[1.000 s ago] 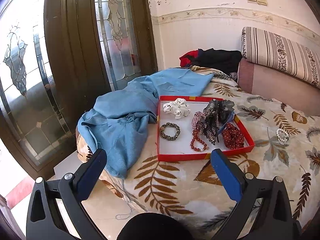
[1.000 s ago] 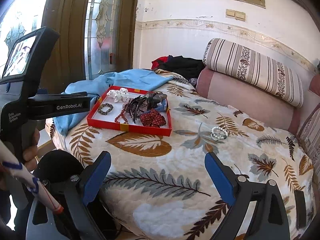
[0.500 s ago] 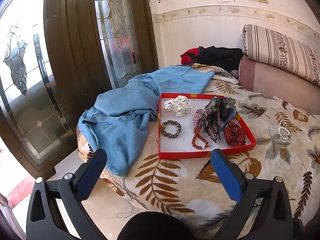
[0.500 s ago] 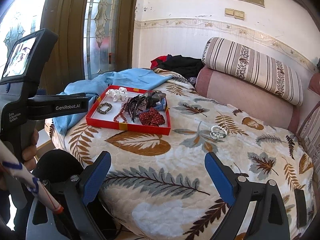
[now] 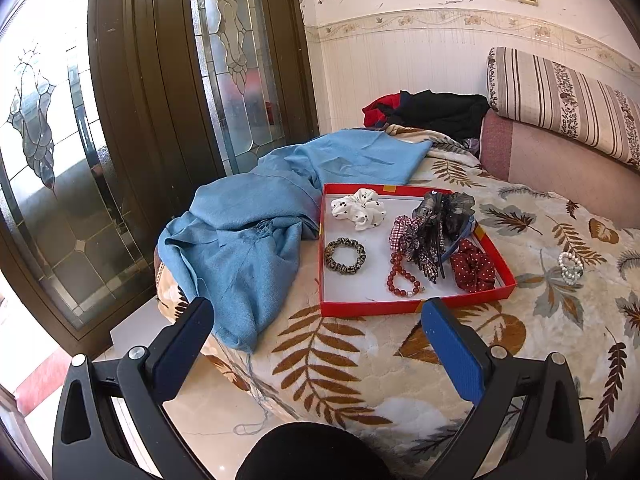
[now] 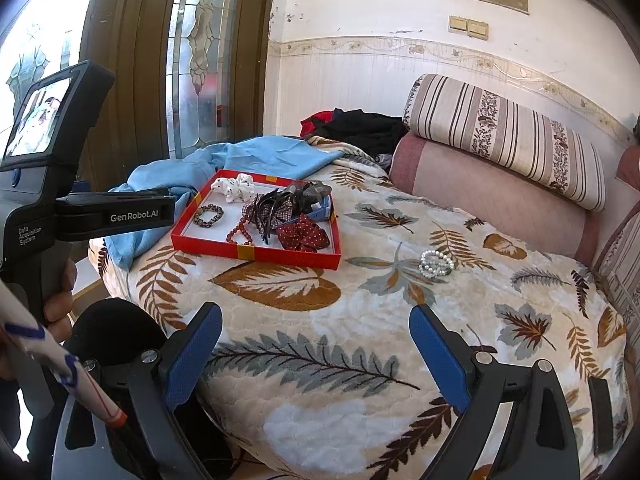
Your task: Organize jewelry
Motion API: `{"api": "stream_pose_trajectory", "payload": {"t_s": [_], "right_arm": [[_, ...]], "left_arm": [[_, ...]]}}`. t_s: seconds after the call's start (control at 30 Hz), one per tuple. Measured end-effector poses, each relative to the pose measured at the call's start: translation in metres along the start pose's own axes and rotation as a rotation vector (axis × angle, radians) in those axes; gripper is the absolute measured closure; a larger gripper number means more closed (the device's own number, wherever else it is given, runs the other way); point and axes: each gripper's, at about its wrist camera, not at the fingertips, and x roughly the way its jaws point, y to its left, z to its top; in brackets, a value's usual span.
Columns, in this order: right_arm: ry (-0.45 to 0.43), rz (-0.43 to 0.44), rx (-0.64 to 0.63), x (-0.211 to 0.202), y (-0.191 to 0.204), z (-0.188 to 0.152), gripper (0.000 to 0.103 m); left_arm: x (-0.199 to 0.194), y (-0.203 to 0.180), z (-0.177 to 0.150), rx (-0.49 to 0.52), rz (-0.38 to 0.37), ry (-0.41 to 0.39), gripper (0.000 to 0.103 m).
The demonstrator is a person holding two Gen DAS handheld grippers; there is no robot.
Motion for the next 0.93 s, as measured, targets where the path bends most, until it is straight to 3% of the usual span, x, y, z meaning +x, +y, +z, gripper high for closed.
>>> {"api": "stream_pose_trajectory", "payload": {"t_s": [0.7, 0.83, 0.93], "right_arm": [[0.006, -0.006, 0.023, 0.004, -0.005, -0.001, 0.006], [0.011, -0.013, 0.042, 0.006, -0.012, -0.001, 0.006], [0.028, -0.024, 0.09, 0.012, -0.03, -0.003, 0.006]], "left_arm": [[0.003, 0.0, -0.003, 0.002, 0.001, 0.007, 0.0], [0.008, -0.009, -0.006, 0.041, -0.006, 0.027, 0.0], [0.011, -0.033, -0.007, 0.111, -0.082, 0.055, 0.0]]}}
